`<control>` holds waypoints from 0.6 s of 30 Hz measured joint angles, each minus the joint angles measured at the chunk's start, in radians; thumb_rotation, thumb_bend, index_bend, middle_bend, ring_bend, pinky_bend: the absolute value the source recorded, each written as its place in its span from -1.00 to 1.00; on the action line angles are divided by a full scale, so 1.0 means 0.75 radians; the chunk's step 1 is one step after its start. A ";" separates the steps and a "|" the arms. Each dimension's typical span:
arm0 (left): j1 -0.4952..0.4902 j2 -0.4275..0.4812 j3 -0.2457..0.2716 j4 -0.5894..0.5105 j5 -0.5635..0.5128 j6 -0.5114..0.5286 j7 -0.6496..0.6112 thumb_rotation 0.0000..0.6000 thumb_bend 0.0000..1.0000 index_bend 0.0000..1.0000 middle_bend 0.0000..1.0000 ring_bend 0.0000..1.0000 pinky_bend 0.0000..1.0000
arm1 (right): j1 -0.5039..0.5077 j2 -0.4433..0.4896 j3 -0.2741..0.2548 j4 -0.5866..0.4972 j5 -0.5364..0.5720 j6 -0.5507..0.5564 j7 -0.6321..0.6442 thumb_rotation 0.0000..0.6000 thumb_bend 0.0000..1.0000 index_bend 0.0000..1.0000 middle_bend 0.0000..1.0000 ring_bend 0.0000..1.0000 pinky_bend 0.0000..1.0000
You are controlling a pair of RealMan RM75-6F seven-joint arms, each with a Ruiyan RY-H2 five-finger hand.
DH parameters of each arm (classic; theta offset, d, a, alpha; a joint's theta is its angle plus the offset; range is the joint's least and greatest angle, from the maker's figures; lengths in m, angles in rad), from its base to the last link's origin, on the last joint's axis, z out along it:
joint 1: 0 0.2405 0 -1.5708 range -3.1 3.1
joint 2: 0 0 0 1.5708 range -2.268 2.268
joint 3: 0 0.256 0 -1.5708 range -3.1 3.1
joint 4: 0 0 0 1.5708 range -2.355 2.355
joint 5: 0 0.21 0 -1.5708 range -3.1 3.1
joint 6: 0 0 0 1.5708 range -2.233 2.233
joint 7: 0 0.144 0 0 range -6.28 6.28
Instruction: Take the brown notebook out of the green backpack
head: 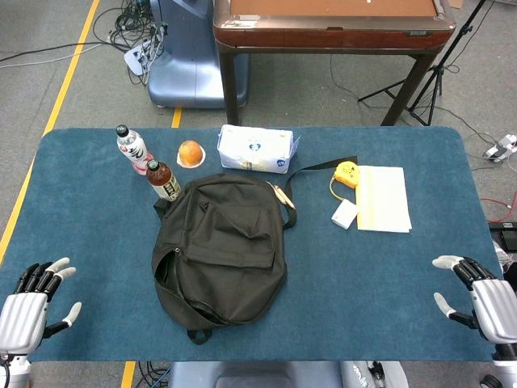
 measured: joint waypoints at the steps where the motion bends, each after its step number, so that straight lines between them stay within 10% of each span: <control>1: -0.001 -0.001 -0.001 0.000 -0.001 -0.001 0.001 1.00 -0.49 -0.46 -0.63 -0.75 -0.85 | 0.001 0.000 0.000 0.000 0.000 -0.002 0.001 1.00 -0.37 -0.38 -0.43 -0.56 -0.19; 18: -0.010 0.000 -0.016 -0.013 -0.004 0.006 -0.005 1.00 -0.49 -0.46 -0.62 -0.75 -0.85 | 0.158 0.022 -0.022 -0.068 -0.206 -0.153 0.045 1.00 -0.38 -0.38 -0.43 -0.56 -0.19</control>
